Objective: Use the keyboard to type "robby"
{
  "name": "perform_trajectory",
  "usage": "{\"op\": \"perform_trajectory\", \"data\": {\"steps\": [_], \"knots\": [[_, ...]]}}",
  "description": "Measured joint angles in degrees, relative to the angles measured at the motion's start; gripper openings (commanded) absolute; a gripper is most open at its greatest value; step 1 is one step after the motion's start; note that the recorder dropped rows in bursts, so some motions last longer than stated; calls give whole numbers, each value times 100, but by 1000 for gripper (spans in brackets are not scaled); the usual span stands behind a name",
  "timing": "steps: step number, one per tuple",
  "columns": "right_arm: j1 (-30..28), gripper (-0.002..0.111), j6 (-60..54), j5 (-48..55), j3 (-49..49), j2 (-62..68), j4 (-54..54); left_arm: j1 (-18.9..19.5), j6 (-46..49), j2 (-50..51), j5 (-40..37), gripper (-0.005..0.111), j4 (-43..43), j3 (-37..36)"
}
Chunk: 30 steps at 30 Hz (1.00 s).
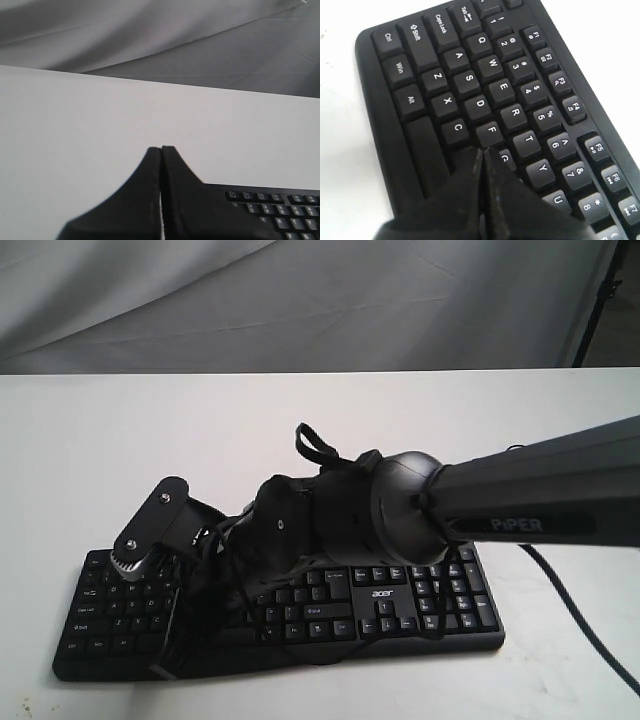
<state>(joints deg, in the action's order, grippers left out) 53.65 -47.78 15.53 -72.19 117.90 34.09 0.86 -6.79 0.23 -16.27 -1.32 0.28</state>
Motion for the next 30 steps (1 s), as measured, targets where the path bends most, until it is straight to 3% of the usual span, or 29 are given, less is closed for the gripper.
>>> {"op": "perform_trajectory", "data": {"steps": [16,30], "knots": [[0,0,0,-109,0,262,-14,0,0,0,0,0,0,0],[-61,0,58,-123,-21,-309,-188,0,0,0,0,0,0,0]]}}
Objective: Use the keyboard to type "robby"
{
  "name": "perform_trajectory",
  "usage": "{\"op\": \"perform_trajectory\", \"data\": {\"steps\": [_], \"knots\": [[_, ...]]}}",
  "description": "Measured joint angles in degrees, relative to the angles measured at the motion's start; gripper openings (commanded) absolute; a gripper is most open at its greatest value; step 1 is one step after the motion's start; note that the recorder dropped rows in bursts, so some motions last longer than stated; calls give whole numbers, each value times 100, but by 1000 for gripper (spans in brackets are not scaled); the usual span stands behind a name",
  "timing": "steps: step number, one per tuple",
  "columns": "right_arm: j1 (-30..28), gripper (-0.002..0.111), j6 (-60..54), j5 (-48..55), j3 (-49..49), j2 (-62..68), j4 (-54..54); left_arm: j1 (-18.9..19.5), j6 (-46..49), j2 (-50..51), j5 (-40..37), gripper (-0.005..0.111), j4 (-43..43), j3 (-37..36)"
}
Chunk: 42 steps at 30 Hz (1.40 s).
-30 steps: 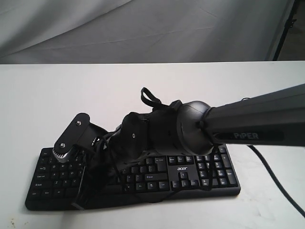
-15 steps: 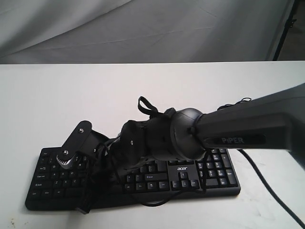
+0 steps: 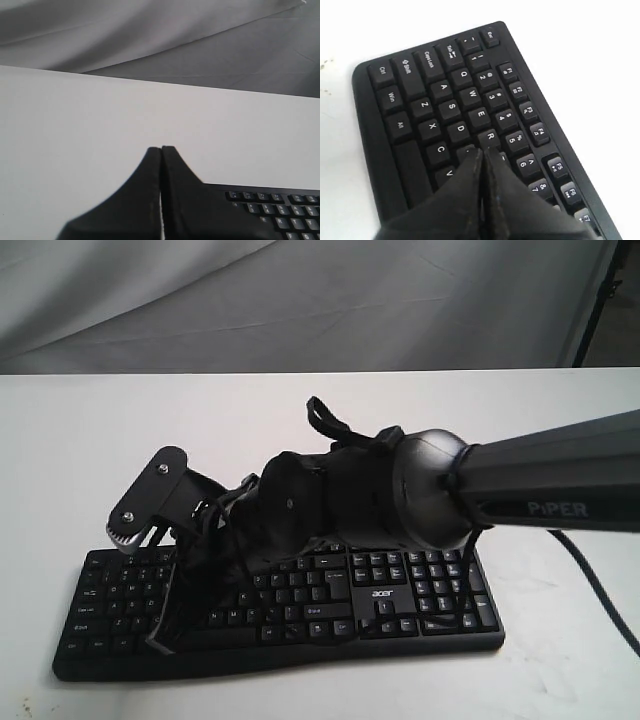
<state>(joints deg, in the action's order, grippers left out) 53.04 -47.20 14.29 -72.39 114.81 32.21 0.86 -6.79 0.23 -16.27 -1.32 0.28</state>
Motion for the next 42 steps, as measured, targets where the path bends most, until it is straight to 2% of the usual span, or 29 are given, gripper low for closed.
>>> {"op": "perform_trajectory", "data": {"steps": [8,15,26,42], "knots": [[-1,0,180,-317,-29,57,-51,0,0,0,0,0,0,0],[-1,0,233,-368,-481,604,-40,0,10,0,0,0,0,0],[-312,0,239,-111,-519,715,-8,0,10,0,0,0,0,0],[-322,0,249,285,-519,715,-124,0,10,0,0,0,0,0]]}}
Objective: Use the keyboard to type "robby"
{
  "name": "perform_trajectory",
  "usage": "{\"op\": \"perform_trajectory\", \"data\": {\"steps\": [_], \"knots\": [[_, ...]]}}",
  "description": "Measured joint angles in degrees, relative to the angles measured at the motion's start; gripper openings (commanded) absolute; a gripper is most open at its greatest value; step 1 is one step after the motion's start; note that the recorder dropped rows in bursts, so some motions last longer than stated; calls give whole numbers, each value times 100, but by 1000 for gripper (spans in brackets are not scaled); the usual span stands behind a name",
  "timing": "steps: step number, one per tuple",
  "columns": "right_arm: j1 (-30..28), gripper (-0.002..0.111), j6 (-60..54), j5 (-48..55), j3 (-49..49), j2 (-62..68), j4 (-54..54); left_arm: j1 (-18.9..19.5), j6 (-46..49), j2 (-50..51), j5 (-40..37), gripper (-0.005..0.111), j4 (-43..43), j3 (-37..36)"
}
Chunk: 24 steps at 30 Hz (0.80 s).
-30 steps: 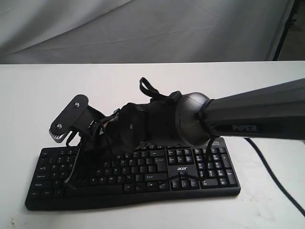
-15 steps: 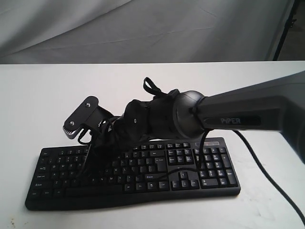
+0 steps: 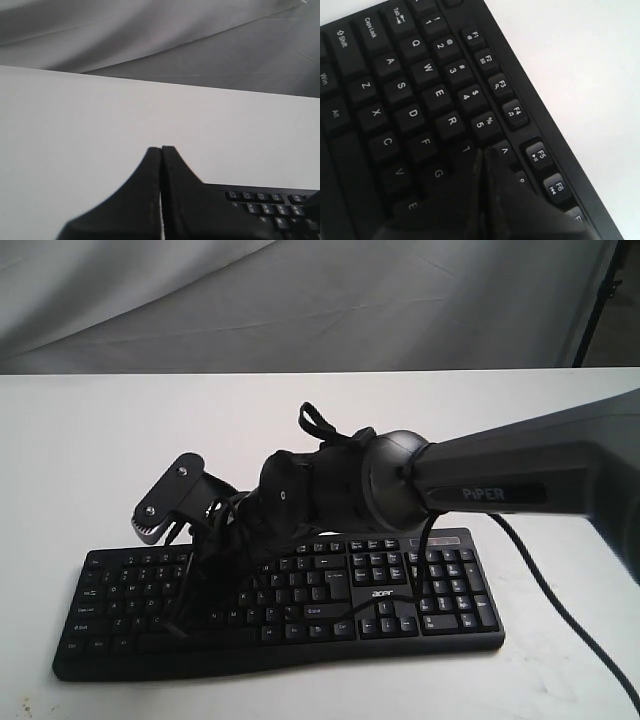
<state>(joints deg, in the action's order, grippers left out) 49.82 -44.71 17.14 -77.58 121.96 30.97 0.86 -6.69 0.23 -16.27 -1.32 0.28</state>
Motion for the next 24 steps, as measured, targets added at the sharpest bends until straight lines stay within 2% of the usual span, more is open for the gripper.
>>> {"op": "perform_trajectory", "data": {"steps": [24], "knots": [[0,0,0,-10,0,135,-117,0,0,0,0,0,0,0]]}}
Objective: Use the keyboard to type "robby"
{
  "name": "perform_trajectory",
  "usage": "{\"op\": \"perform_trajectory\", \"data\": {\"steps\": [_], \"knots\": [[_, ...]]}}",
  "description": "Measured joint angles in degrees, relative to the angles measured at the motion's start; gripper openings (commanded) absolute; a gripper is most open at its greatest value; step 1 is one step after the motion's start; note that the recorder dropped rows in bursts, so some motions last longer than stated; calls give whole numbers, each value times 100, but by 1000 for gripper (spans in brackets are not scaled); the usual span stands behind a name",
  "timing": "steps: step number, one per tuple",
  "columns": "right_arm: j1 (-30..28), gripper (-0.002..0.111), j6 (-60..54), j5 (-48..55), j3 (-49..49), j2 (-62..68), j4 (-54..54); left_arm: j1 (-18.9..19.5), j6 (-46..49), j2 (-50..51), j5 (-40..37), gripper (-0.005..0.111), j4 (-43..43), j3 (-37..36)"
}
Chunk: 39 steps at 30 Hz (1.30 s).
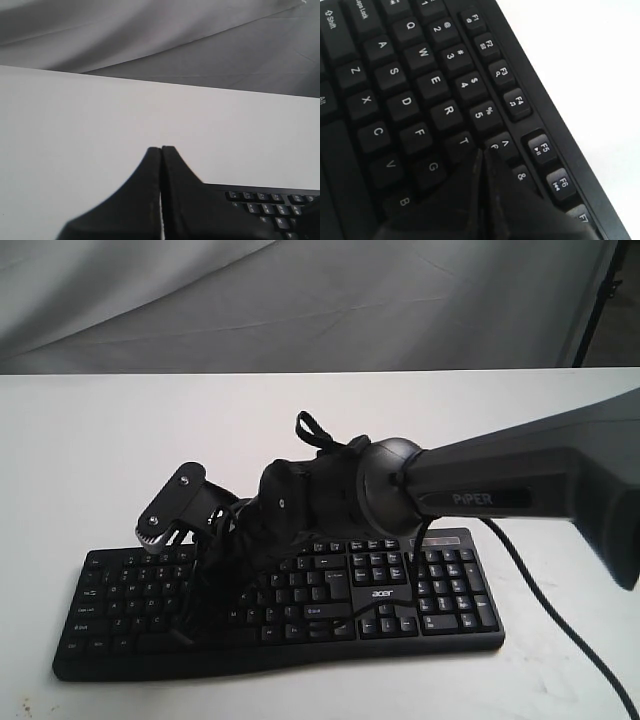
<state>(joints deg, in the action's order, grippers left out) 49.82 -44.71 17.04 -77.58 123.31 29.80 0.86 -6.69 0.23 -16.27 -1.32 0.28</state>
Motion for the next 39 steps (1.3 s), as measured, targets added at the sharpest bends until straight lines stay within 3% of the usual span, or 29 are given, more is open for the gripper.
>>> {"op": "perform_trajectory", "data": {"steps": [19,26,33,39], "knots": [[-14,0,42,-6,89,-781,-318,0,0,0,0,0,0,0],[-78,0,138,-625,1162,-1691,-343,0,0,0,0,0,0,0],[-514,0,404,-1056,2569,-3028,-343,0,0,0,0,0,0,0],[-818,0,362,-1436,3149,-3702,-343,0,0,0,0,0,0,0]]}}
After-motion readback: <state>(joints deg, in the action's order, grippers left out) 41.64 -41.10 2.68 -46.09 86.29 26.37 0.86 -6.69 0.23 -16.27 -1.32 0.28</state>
